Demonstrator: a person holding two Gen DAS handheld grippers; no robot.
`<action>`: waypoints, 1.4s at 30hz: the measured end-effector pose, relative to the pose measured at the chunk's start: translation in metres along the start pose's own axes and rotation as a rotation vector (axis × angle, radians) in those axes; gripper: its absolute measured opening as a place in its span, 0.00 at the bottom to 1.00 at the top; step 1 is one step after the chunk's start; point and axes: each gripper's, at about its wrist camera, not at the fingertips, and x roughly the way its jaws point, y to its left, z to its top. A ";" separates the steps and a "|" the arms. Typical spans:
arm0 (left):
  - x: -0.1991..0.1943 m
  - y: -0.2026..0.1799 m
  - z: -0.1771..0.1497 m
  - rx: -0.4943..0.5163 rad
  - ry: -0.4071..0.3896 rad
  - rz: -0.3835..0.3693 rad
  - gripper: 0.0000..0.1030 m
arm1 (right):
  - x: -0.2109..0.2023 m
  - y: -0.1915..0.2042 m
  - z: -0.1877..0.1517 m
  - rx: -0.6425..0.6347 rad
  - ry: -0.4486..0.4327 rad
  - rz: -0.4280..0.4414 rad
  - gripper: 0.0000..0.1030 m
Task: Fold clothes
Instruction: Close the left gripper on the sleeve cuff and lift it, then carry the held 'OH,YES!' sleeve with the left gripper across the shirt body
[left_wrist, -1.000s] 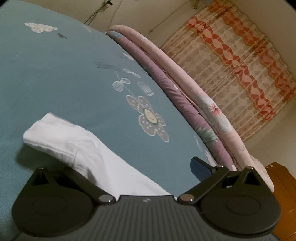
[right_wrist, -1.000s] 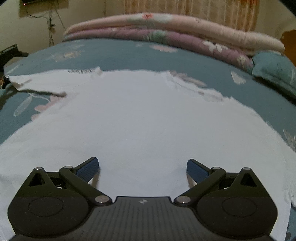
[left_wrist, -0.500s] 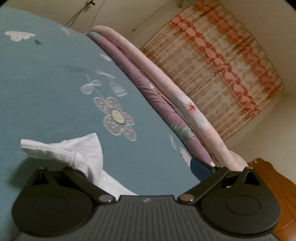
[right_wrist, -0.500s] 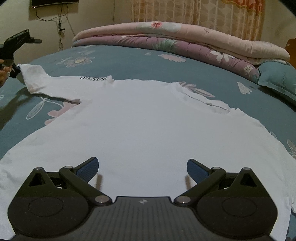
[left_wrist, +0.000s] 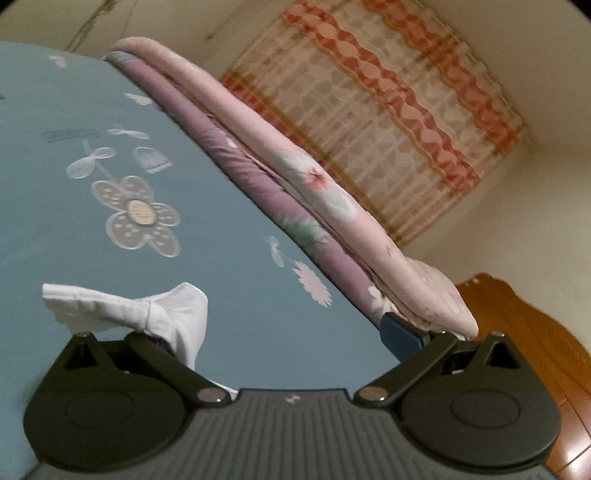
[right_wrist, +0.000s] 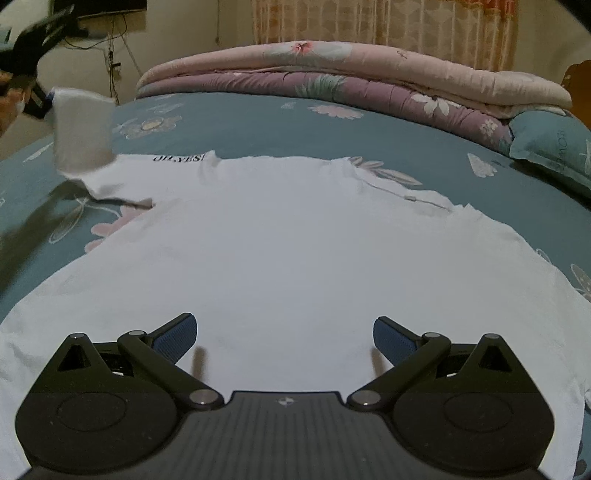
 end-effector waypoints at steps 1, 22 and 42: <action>0.003 -0.007 -0.001 0.002 0.008 -0.005 0.98 | -0.001 0.001 -0.001 -0.006 0.001 -0.001 1.00; 0.051 -0.148 -0.059 0.106 0.157 -0.100 0.98 | -0.030 -0.018 -0.015 0.010 0.020 -0.006 1.00; 0.111 -0.234 -0.133 0.253 0.355 -0.084 0.98 | -0.038 -0.019 -0.031 -0.024 0.158 0.098 1.00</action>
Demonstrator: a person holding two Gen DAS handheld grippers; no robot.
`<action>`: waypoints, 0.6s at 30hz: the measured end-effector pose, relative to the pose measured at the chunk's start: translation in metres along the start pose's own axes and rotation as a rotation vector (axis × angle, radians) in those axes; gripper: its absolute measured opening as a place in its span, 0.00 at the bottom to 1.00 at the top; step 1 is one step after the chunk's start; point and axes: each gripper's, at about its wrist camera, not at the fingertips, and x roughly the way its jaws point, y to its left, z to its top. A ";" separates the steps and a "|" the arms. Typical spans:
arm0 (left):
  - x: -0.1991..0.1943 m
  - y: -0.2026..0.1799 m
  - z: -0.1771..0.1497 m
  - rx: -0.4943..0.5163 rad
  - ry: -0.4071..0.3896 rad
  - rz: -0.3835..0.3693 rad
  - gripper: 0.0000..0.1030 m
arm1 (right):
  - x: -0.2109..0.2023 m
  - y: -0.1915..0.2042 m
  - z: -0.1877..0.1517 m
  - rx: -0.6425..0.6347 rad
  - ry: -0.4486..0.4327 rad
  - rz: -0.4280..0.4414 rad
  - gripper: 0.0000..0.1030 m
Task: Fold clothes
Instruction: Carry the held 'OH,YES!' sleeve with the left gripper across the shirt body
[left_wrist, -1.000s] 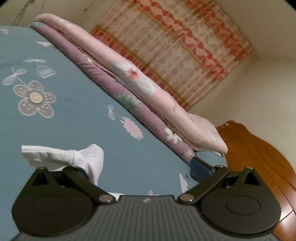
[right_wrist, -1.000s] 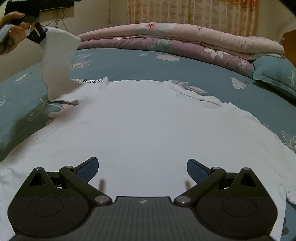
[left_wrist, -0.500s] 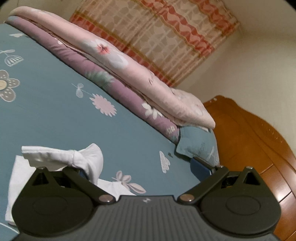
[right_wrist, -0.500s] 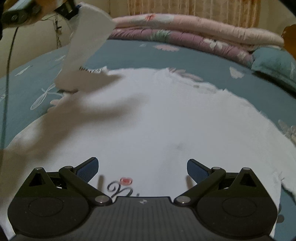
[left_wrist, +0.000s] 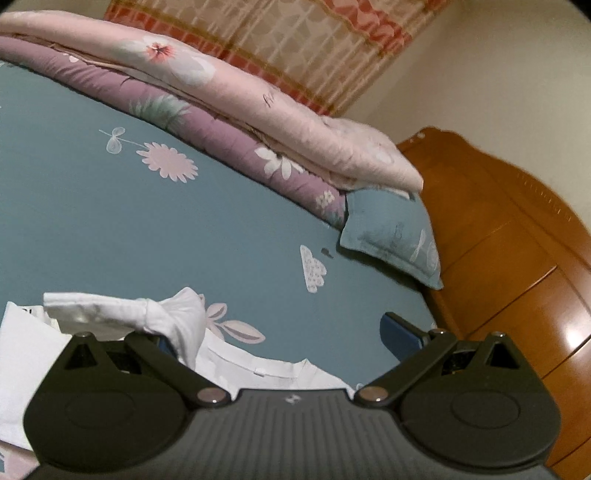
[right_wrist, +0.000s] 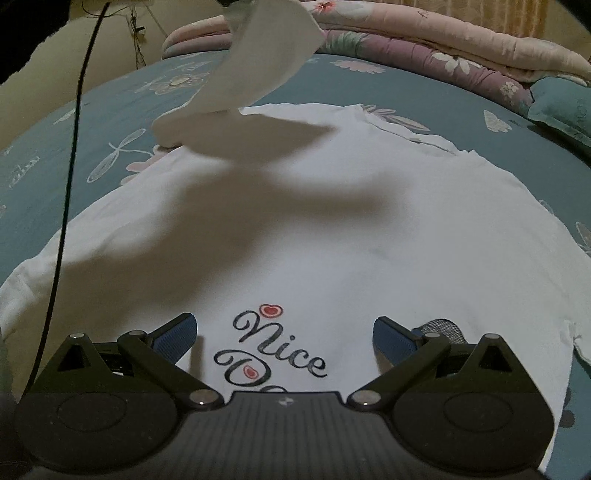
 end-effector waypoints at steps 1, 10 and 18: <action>0.004 -0.004 -0.001 0.008 0.008 0.007 0.98 | 0.000 0.000 -0.001 -0.002 0.001 -0.002 1.00; 0.043 -0.035 -0.014 0.126 0.168 0.136 0.98 | -0.004 -0.001 -0.007 -0.018 0.018 0.018 1.00; 0.063 -0.048 -0.019 0.186 0.280 0.176 0.98 | -0.004 -0.002 -0.008 -0.020 0.023 0.002 1.00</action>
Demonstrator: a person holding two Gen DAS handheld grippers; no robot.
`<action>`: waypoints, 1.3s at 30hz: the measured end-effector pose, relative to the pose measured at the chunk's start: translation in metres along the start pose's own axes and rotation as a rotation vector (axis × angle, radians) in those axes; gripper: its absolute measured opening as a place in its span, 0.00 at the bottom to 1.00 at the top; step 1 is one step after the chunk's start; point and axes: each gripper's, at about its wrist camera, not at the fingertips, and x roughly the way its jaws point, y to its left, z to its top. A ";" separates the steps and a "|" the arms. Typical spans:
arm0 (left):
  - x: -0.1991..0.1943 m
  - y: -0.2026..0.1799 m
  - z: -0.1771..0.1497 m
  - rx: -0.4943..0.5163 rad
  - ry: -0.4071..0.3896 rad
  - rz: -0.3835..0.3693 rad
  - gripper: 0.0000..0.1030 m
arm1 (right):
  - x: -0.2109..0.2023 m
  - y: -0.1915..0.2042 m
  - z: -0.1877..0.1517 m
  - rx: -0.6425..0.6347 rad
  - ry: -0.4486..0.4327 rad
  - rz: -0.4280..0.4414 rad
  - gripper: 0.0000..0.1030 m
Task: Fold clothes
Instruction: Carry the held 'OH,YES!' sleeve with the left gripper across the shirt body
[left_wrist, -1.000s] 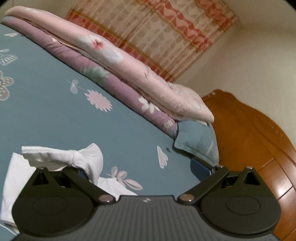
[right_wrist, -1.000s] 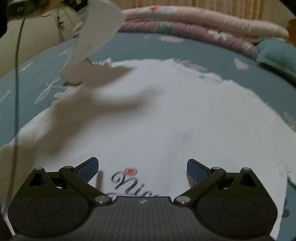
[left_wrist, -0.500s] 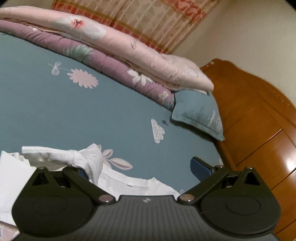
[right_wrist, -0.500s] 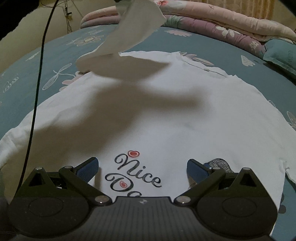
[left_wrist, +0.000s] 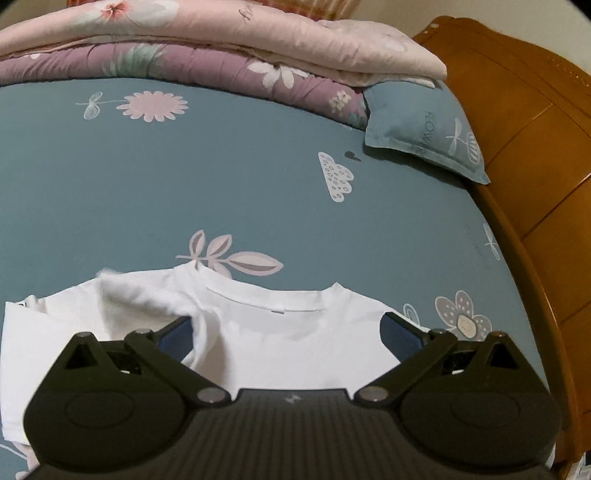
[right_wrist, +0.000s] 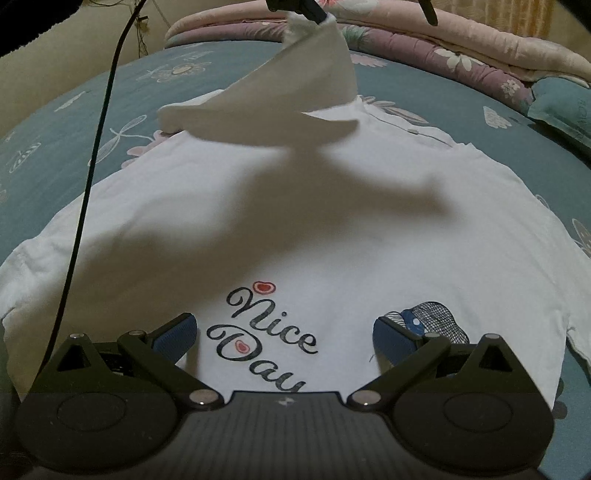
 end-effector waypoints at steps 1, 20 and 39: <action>0.001 -0.001 0.001 0.002 -0.002 0.000 0.98 | 0.000 0.000 0.000 0.000 -0.001 0.000 1.00; -0.004 0.014 -0.037 0.106 0.106 -0.053 0.98 | 0.007 -0.003 0.004 0.012 0.007 -0.003 1.00; -0.030 0.126 -0.161 0.237 0.091 -0.002 0.99 | 0.026 -0.004 0.008 0.073 -0.036 -0.035 1.00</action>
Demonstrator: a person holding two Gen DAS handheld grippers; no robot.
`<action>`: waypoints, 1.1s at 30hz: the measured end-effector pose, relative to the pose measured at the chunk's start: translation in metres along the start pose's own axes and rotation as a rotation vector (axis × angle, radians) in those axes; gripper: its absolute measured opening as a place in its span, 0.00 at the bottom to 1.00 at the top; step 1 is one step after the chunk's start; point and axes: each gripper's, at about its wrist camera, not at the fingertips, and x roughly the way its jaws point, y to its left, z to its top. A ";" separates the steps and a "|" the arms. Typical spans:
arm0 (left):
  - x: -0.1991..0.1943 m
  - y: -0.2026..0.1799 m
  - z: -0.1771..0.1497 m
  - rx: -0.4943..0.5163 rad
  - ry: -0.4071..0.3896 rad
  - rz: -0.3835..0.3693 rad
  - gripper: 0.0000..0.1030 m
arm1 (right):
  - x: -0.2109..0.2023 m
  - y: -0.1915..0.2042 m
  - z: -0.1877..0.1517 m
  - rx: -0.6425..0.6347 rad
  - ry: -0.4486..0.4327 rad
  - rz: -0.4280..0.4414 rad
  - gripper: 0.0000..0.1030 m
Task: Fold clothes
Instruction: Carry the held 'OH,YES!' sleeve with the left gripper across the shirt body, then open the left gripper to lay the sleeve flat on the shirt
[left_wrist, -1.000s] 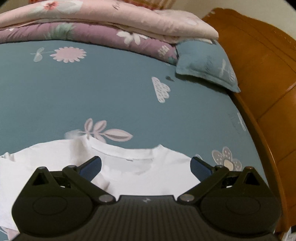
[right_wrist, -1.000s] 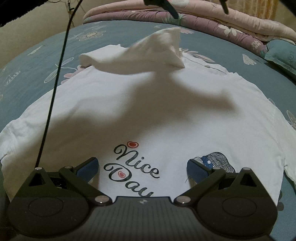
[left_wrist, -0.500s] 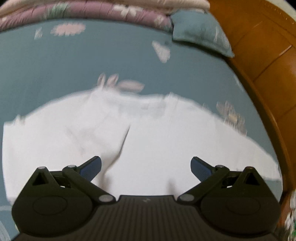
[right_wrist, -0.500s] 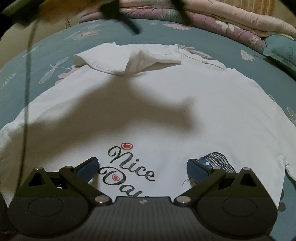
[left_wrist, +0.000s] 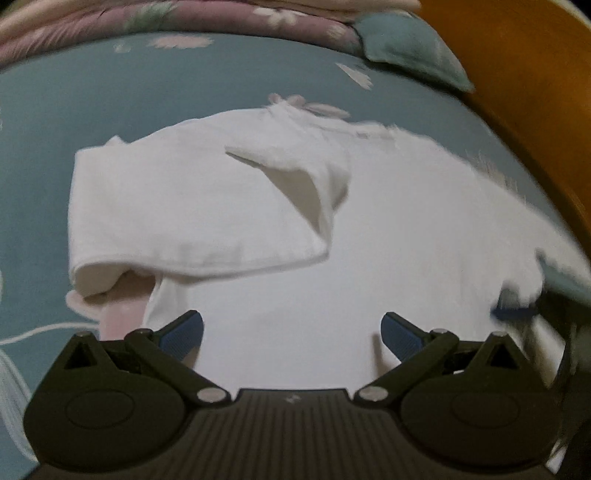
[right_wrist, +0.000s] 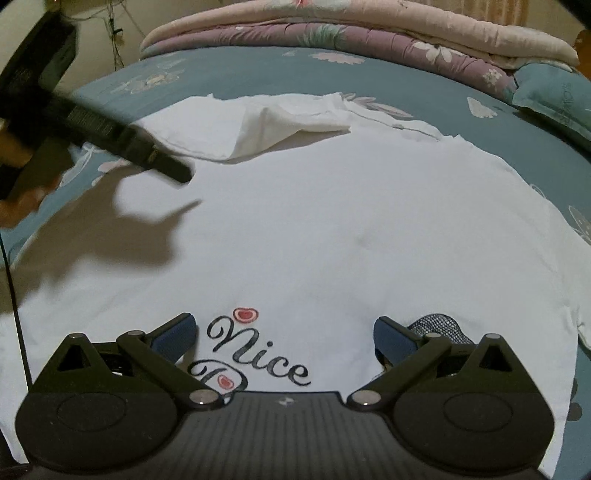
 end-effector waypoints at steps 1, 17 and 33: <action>-0.003 -0.005 -0.003 0.044 0.019 0.009 0.99 | 0.000 -0.001 0.000 0.002 -0.006 0.001 1.00; -0.047 0.001 -0.060 0.206 -0.007 -0.115 0.99 | 0.011 0.014 0.130 -0.028 0.048 -0.222 1.00; -0.064 0.058 -0.053 0.135 -0.042 -0.077 0.99 | 0.140 0.065 0.194 -0.303 0.131 -0.488 0.99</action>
